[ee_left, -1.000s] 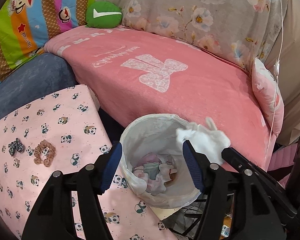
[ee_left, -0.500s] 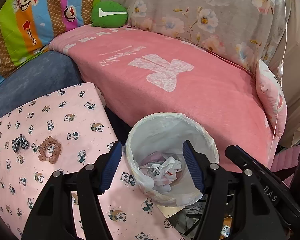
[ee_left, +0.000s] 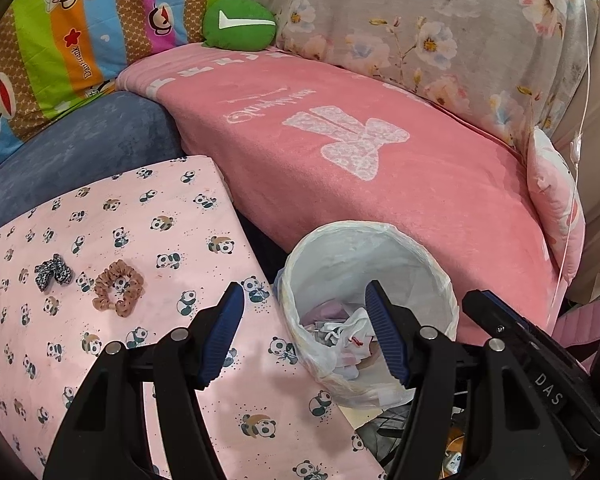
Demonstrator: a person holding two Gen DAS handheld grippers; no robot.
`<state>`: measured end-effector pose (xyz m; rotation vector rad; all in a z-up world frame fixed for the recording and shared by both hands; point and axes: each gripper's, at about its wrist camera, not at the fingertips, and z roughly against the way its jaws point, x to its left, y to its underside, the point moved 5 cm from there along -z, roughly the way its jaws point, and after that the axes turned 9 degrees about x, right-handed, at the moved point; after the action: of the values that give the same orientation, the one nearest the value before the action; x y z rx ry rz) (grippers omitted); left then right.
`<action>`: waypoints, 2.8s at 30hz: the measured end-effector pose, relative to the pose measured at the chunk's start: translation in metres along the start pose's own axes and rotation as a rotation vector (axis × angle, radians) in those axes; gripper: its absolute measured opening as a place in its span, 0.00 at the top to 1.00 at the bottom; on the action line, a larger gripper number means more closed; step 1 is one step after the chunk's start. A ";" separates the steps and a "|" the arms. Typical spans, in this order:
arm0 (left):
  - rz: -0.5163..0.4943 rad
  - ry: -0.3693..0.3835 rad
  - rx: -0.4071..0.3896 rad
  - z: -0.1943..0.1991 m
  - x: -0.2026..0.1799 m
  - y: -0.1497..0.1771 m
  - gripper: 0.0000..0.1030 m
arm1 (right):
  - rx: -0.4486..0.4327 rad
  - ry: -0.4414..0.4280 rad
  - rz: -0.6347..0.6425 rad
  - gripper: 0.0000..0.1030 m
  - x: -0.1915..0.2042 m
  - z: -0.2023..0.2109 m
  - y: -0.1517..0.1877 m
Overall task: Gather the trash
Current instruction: 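Move both tools back over the two scrunchies, then grasp the leopard scrunchie with the left tool while the right tool grasps the brown scrunchie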
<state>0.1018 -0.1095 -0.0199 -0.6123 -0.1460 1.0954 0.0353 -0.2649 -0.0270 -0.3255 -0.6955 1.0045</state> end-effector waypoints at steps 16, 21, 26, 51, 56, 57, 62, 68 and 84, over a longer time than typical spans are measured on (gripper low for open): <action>0.082 -0.075 -0.007 0.006 0.059 0.014 0.42 | 0.064 0.021 0.129 0.76 0.052 -0.030 0.012; 0.126 -0.093 0.000 0.006 0.084 0.021 0.42 | 0.091 0.010 0.171 0.76 0.075 -0.043 0.020; 0.170 -0.123 0.008 0.006 0.115 0.028 0.41 | 0.127 -0.008 0.223 0.76 0.105 -0.061 0.030; 0.384 -0.313 0.058 -0.011 0.297 0.045 0.23 | 0.272 -0.007 0.446 0.63 0.239 -0.178 0.069; 0.393 -0.320 0.074 -0.026 0.318 0.034 0.23 | 0.295 0.004 0.463 0.63 0.258 -0.210 0.067; 0.396 -0.317 0.077 -0.029 0.321 0.031 0.23 | 0.297 0.005 0.464 0.63 0.259 -0.213 0.066; 0.396 -0.305 0.088 -0.047 0.331 0.018 0.22 | 0.312 0.019 0.456 0.63 0.266 -0.242 0.061; 0.392 -0.290 0.113 -0.069 0.334 0.010 0.22 | 0.337 0.039 0.453 0.63 0.267 -0.267 0.059; 0.331 -0.200 0.155 -0.079 0.308 0.025 0.82 | 0.343 0.078 0.483 0.78 0.251 -0.280 0.074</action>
<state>0.2576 0.1337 -0.1552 -0.3944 -0.1336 1.4745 0.2605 0.0045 -0.1801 -0.2325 -0.3659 1.5382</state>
